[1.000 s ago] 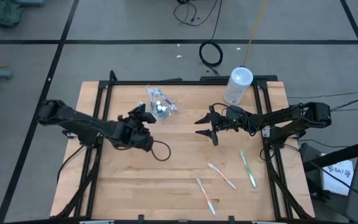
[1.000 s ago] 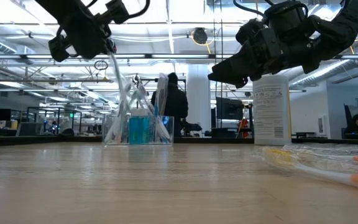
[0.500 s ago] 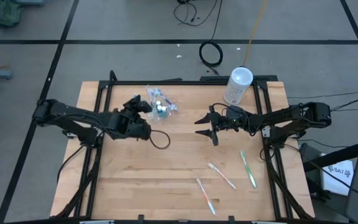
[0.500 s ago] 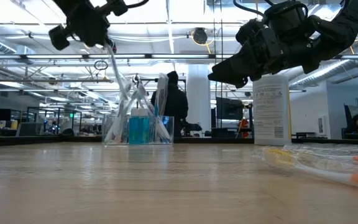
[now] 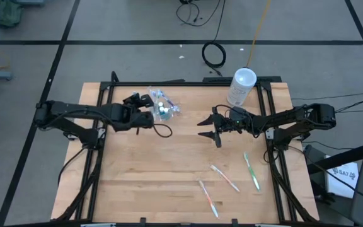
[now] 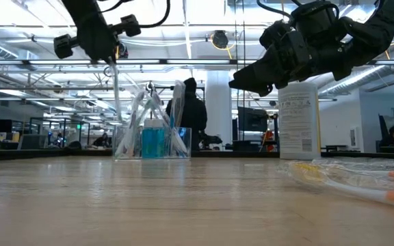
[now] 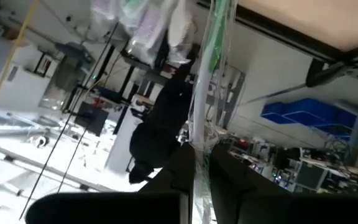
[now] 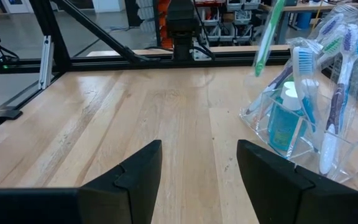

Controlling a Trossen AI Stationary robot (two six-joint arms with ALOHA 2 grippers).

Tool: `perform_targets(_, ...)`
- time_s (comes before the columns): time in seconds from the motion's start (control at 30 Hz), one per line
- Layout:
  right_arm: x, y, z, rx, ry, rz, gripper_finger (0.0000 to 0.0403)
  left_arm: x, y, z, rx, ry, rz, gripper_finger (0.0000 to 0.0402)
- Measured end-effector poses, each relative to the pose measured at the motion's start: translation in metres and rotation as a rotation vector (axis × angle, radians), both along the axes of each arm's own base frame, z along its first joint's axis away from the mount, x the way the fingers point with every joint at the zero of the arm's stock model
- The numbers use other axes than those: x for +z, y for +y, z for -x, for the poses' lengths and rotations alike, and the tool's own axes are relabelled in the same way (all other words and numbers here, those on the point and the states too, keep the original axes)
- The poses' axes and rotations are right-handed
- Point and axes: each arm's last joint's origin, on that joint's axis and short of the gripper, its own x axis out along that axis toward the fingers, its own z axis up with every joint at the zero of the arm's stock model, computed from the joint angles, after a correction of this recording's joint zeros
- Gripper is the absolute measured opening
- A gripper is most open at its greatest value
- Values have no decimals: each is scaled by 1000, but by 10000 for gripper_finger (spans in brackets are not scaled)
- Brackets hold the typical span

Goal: Pick & Place toothbrushing station
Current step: Put the green toothbrush into the transparent organizer

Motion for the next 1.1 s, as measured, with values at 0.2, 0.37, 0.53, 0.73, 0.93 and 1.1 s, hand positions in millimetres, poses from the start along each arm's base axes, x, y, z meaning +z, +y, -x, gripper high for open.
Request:
perform_targets(0.2, 0, 0, 0, 0, 0, 0, 201, -2, 8, 1, 9, 18, 65, 28)
perform_targets(0.37, 0, 0, 0, 0, 0, 0, 201, -4, 13, 1, 12, 7, 132, 28)
perform_targets(0.53, 0, 0, 0, 1, 0, -1, 201, -8, 19, -3, 27, 77, 72, 28)
perform_targets(0.73, 0, 0, 0, 1, 0, 0, 201, -22, 23, -13, 30, 143, 97, 28)
perform_targets(0.93, 0, 0, 0, 1, 0, 0, 201, -39, 25, -29, 46, 128, 100, 28)
perform_targets(1.1, 0, 0, 0, 1, 0, 0, 201, -46, 24, -37, 60, 69, 125, 28)
